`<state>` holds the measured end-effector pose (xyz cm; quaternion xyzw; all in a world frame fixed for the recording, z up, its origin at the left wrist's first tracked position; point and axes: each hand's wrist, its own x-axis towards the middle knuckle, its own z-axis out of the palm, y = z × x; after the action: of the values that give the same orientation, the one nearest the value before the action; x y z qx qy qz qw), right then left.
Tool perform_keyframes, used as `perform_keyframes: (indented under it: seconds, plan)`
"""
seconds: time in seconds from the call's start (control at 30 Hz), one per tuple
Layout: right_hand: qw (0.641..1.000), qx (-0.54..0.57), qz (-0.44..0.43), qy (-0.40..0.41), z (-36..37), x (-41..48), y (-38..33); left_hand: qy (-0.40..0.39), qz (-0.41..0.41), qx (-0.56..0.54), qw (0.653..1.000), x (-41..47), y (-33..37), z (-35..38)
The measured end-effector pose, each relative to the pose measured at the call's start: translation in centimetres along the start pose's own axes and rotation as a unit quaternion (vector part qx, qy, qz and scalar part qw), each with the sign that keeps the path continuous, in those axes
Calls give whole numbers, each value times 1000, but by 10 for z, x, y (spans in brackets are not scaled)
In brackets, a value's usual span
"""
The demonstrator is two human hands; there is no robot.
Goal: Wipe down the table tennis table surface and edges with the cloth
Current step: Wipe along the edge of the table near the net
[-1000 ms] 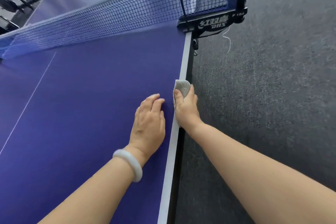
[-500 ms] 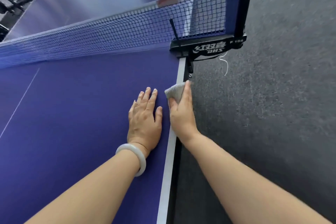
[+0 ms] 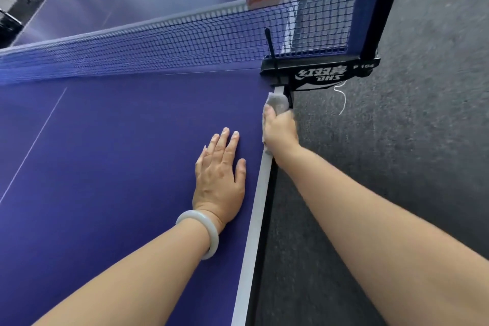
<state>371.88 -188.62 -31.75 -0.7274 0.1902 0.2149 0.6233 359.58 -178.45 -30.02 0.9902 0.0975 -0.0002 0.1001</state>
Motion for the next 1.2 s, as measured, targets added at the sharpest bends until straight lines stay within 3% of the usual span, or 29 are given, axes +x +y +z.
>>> perform_keyframes:
  seconds: [0.07,0.23,0.4,0.53,0.77,0.87,1.0,1.2]
  plan:
    - [999,-4,44,-1,-3,23,-21,1,-4,0,1000,-1,0,0]
    - [998,-25,-37,34,1,6,-5,3,-6,-2,1000,-1,2,1]
    - [993,9,-114,18,9,-89,64,6,-4,1,1000,-2,1,2]
    - [996,22,-86,-21,10,-164,116,7,1,-2,1000,-2,2,3]
    - [998,54,-18,3,-2,-6,13,10,3,-6,1000,-2,1,4]
    - [998,58,-21,18,0,21,0,11,3,-3,1000,-1,-1,6]
    - [997,47,-52,31,8,-21,35,11,4,-2,1000,0,-1,5]
    - [996,56,-68,-20,13,-137,101,13,4,-5,1000,3,-5,4]
